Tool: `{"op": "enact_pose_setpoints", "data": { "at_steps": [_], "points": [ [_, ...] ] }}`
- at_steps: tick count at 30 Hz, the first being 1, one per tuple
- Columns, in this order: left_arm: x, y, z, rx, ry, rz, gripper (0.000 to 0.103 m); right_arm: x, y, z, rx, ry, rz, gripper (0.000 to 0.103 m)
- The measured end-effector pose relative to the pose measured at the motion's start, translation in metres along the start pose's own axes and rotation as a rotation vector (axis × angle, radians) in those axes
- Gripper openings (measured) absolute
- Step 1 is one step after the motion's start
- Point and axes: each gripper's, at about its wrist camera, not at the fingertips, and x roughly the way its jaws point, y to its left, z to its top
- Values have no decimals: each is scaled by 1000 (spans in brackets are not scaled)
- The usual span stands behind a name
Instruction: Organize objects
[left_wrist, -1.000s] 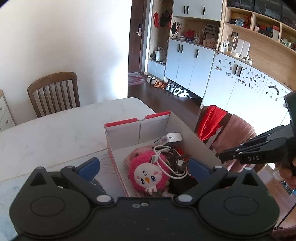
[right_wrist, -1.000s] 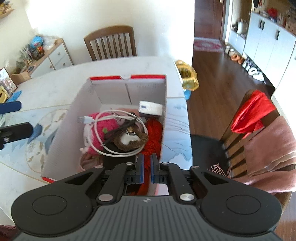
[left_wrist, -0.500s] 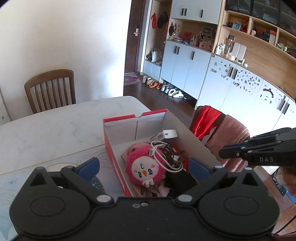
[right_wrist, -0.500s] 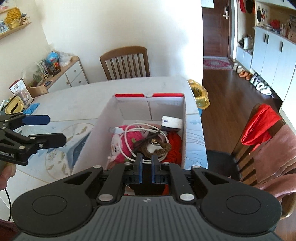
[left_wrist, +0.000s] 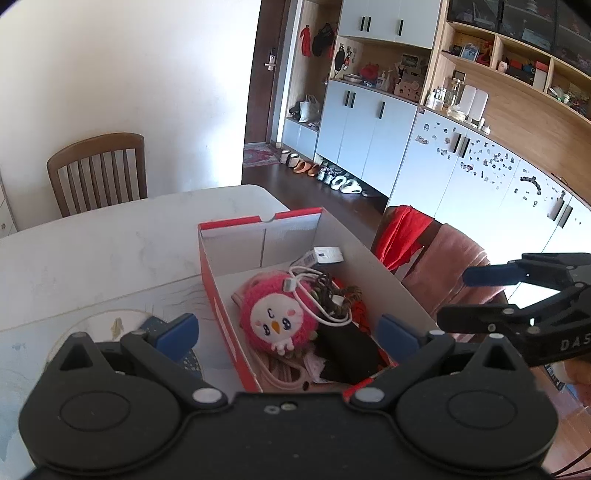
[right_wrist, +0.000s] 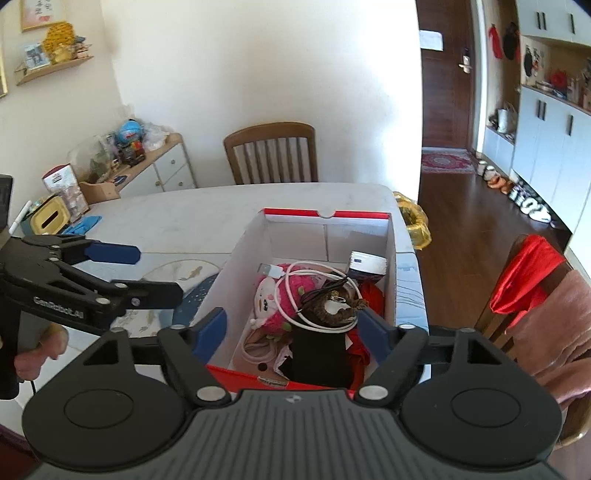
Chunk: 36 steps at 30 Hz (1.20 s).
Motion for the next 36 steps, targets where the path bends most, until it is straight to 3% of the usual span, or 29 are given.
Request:
{"op": "enact_pose_setpoints", "data": {
  "at_steps": [4,10,24,36],
  "points": [
    [-1,-9,-6,-39,0,22,103,-9,-1,-4,-31,-28,10,91],
    [-8,-24,-14,-50,-9,80,103,-22,-7,-11,-54,-65,20,97],
    [-18,-44,-27,-57,-25,167,103,-26,-14,-20,-60,-80,44,100],
    [-14,-45,-32,-82,-12,180,103,-26,-16,-24,-54,-72,50,100]
  ]
}}
